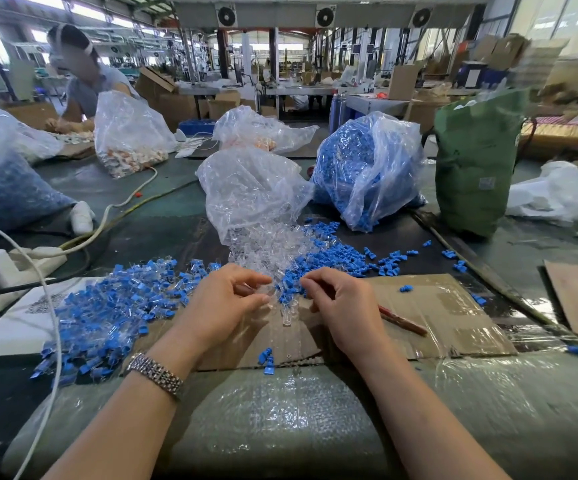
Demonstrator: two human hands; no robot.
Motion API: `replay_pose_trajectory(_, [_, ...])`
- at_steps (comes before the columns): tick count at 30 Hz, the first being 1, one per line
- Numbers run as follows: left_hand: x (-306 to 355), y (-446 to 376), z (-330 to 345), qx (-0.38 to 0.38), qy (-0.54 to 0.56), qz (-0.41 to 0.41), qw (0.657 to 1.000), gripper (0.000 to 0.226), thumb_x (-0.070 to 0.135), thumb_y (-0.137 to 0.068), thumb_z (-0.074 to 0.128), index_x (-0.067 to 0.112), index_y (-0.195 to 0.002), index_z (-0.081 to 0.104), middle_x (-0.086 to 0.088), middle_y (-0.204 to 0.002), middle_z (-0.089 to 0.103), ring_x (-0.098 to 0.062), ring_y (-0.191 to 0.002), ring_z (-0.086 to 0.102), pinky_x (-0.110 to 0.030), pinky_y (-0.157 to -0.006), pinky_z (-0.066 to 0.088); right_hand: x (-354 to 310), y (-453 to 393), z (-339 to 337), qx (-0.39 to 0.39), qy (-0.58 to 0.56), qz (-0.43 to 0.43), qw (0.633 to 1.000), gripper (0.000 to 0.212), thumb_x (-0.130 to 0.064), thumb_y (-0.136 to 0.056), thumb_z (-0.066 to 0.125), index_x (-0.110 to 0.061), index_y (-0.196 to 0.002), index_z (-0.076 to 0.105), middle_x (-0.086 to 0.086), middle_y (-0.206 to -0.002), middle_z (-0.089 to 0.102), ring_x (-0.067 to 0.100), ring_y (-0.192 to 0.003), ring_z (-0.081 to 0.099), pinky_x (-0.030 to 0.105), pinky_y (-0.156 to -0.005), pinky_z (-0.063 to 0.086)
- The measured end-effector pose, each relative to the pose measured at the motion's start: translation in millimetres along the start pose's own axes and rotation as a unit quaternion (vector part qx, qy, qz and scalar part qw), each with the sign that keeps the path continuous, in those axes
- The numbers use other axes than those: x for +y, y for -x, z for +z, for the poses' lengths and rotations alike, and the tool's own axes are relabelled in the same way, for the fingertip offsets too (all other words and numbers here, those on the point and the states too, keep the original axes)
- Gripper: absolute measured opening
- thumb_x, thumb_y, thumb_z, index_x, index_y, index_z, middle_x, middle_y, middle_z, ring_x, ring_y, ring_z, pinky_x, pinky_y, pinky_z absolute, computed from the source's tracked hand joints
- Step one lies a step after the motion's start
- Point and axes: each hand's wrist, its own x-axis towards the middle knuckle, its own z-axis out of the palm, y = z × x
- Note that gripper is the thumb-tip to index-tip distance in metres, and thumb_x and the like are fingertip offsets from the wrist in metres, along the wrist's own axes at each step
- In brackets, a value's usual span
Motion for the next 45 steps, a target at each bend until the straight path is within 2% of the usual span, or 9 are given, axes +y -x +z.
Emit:
replay_pose_trajectory(4, [2,-8,-7,-0.023,0.131,-0.023,0.991,0.022,0.008,-0.087,0.077,0.02,-0.104,0.07,-0.003,-0.094,0.077,-0.017,-0.087,0.074,-0.022,-0.072,0.058,2,1,1,0.007,-0.038,0.015,0.999,0.006,-0.025,-0.094,0.07,-0.02,-0.094,0.073,-0.005,-0.075,0.071,0.009,-0.069,0.068,0.038,-0.075,0.058])
replay_pose_trajectory(6, [2,-11,-7,-0.047,0.183,-0.041,0.981,0.014,0.012,-0.088,0.075,0.016,-0.101,0.074,-0.005,-0.093,0.078,-0.019,-0.084,0.073,-0.021,-0.071,0.057,3,1,2,0.003,-0.029,0.003,1.0,0.004,-0.025,-0.095,0.068,-0.022,-0.095,0.07,-0.007,-0.077,0.071,0.007,-0.073,0.068,0.039,-0.077,0.057])
replay_pose_trajectory(12, [-16,-5,2,-0.122,0.395,-0.094,0.906,0.03,0.009,-0.078,0.077,0.014,-0.108,0.079,-0.008,-0.103,0.077,-0.015,-0.088,0.07,-0.021,-0.074,0.057,2,3,5,-0.009,-0.024,-0.065,0.998,0.004,-0.02,-0.098,0.064,-0.025,-0.098,0.064,-0.01,-0.08,0.068,0.01,-0.077,0.066,0.041,-0.074,0.056])
replay_pose_trajectory(16, [-20,0,1,-0.11,0.482,-0.106,0.863,0.027,0.006,-0.084,0.075,0.001,-0.11,0.07,-0.022,-0.106,0.072,-0.023,-0.086,0.071,-0.024,-0.069,0.059,-1,3,7,0.015,-0.032,-0.106,0.994,0.004,-0.017,-0.096,0.066,-0.021,-0.098,0.066,-0.011,-0.084,0.065,0.011,-0.076,0.064,0.037,-0.072,0.054])
replay_pose_trajectory(26, [-3,7,8,-0.115,0.469,-0.107,0.869,0.023,0.012,-0.085,0.067,0.0,-0.103,0.074,-0.026,-0.102,0.074,-0.025,-0.083,0.074,-0.024,-0.068,0.06,-9,8,7,-0.013,-0.034,-0.152,0.988,0.002,-0.014,-0.096,0.066,-0.015,-0.098,0.066,-0.007,-0.089,0.064,0.013,-0.077,0.061,0.037,-0.07,0.052])
replay_pose_trajectory(33, [-11,5,7,-0.14,0.468,-0.095,0.867,0.023,0.005,-0.083,0.074,0.003,-0.107,0.077,-0.026,-0.111,0.073,-0.033,-0.099,0.074,-0.028,-0.079,0.061,-6,10,11,-0.017,0.029,-0.168,0.985,0.002,-0.021,-0.098,0.062,-0.02,-0.1,0.063,-0.011,-0.093,0.059,0.012,-0.079,0.058,0.041,-0.069,0.052])
replay_pose_trajectory(39, [-9,6,7,-0.111,0.431,-0.1,0.89,0.026,0.009,-0.077,0.077,0.007,-0.103,0.079,-0.023,-0.108,0.075,-0.031,-0.099,0.075,-0.024,-0.075,0.06,-10,11,12,-0.031,0.03,-0.166,0.985,0.004,-0.016,-0.098,0.06,-0.018,-0.1,0.063,-0.007,-0.095,0.058,0.016,-0.078,0.057,0.047,-0.068,0.051])
replay_pose_trajectory(42, [-6,8,6,-0.109,0.422,-0.101,0.894,0.024,0.009,-0.077,0.076,0.008,-0.101,0.08,-0.021,-0.107,0.075,-0.029,-0.097,0.075,-0.024,-0.075,0.06,-13,12,10,-0.043,0.039,-0.148,0.987,0.008,-0.022,-0.098,0.06,-0.025,-0.105,0.06,-0.012,-0.093,0.056,0.011,-0.071,0.054,0.04,-0.064,0.051])
replay_pose_trajectory(45, [-4,9,6,-0.093,0.435,-0.104,0.89,0.024,0.007,-0.077,0.074,0.003,-0.101,0.078,-0.022,-0.107,0.075,-0.027,-0.092,0.075,-0.025,-0.073,0.061,-16,10,3,0.011,0.024,-0.067,0.997,0.021,-0.025,-0.095,0.06,-0.026,-0.115,0.054,-0.013,-0.096,0.057,0.008,-0.073,0.055,0.03,-0.065,0.049])
